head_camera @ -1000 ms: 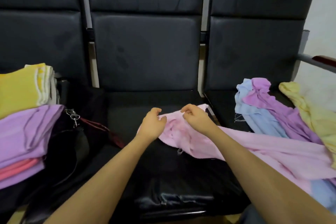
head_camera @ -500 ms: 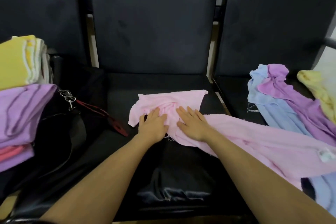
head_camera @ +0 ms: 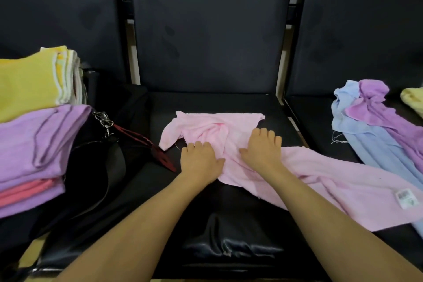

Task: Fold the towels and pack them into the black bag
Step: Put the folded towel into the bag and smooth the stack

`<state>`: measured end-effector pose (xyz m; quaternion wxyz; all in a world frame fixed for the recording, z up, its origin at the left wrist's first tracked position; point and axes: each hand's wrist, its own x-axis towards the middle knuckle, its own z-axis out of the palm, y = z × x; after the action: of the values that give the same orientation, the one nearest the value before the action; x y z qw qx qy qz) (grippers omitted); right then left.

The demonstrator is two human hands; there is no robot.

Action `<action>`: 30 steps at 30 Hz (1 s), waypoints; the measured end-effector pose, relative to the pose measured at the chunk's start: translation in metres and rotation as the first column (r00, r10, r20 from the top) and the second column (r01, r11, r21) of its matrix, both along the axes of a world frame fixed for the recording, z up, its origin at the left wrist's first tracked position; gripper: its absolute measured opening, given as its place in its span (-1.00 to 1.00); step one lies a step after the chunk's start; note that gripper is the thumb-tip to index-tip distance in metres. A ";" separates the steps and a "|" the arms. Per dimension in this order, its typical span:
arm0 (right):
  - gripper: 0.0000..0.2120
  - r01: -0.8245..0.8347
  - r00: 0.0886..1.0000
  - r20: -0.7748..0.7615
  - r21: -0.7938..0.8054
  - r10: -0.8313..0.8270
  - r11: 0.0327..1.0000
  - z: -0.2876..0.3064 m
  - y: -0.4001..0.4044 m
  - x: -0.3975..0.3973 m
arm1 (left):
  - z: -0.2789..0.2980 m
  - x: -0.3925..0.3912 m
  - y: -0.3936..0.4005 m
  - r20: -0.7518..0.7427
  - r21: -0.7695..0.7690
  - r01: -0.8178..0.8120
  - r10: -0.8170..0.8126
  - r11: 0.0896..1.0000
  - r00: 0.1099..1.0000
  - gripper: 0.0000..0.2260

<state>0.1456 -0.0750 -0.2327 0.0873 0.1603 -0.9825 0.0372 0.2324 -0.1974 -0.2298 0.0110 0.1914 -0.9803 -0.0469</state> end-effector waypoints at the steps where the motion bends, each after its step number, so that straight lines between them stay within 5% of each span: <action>1: -0.64 0.021 0.999 0.025 0.028 -0.022 0.999 -0.001 0.002 0.001 | -0.002 0.002 0.002 0.044 -0.018 -0.005 0.006 1.000 0.999 -0.55; 4: -0.56 0.024 0.991 0.126 0.093 -0.035 0.995 0.001 0.006 0.003 | -0.007 0.007 0.006 0.066 -0.061 0.001 0.003 0.998 0.998 -0.54; 8: -0.72 -0.126 0.970 0.226 0.158 0.088 0.979 0.008 0.008 0.004 | -0.011 0.009 0.007 0.052 -0.049 0.034 -0.032 0.998 0.998 -0.70; 11: -0.88 -0.175 0.976 0.141 0.041 0.168 0.984 0.013 0.009 0.008 | -0.006 0.011 0.006 -0.040 -0.061 0.021 -0.024 0.998 0.999 -0.80; 16: -0.72 -0.034 0.989 -0.147 -0.215 0.003 0.976 0.029 0.009 0.005 | 0.041 0.011 -0.005 -0.372 -0.079 -0.102 0.066 0.992 0.926 -0.67; 21: -0.78 -0.033 0.960 -0.261 -0.469 -0.103 0.883 0.048 0.009 0.001 | 0.054 0.010 -0.014 -0.543 0.338 -0.028 0.219 0.941 0.810 -0.82; 26: -0.86 -0.352 0.920 -0.340 -0.509 0.192 0.785 0.040 -0.002 0.008 | 0.054 0.003 -0.002 -0.595 0.331 0.144 0.088 0.932 0.799 -0.76; 30: -0.82 -0.483 0.873 -0.070 -0.270 0.483 0.833 0.031 -0.005 0.020 | 0.040 -0.005 0.002 -0.456 0.354 0.083 0.094 0.932 0.885 -0.72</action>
<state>0.1660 -0.0796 -0.2013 0.0961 0.3890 -0.8950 0.1961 0.2274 -0.1957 -0.1900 0.2103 0.1762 -0.9225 -0.2716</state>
